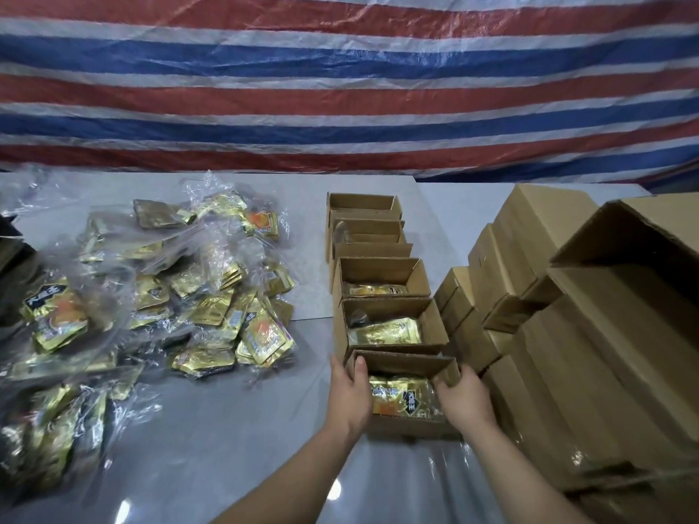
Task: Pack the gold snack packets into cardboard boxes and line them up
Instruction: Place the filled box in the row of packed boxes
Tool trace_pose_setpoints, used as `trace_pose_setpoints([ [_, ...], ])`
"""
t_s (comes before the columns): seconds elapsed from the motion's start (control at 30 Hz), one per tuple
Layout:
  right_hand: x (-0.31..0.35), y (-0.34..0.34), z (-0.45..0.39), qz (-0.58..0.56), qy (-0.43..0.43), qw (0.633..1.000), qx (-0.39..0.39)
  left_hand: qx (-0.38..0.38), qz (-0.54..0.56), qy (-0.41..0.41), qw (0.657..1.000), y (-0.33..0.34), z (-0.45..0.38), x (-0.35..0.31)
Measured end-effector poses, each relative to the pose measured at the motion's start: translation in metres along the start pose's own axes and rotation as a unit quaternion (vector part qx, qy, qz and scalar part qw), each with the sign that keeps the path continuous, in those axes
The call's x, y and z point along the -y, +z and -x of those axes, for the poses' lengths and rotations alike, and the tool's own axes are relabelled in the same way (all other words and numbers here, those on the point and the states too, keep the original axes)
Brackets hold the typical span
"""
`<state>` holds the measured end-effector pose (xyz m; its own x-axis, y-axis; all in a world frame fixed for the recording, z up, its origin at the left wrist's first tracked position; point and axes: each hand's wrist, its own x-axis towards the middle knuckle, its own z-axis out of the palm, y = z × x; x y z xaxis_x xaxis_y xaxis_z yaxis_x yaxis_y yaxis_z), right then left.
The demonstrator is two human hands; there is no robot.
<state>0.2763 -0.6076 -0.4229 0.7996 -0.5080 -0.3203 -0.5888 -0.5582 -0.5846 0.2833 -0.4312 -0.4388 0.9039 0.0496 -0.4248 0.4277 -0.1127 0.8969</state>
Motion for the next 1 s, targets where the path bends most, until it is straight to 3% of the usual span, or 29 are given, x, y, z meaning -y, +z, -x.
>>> trace_pose_setpoints([
  [0.17,0.021,0.006,-0.040,0.008,-0.036,0.999,0.024,-0.017,-0.016,0.015,1.000,0.002,-0.028,-0.009],
  [0.53,0.053,0.020,-0.089,0.054,-0.053,0.997,-0.024,-0.028,-0.030,0.017,0.999,-0.002,-0.082,-0.026],
  [1.0,0.064,0.005,-0.096,0.129,-0.095,0.987,-0.017,0.033,0.000,-0.022,0.999,-0.012,-0.070,-0.044],
])
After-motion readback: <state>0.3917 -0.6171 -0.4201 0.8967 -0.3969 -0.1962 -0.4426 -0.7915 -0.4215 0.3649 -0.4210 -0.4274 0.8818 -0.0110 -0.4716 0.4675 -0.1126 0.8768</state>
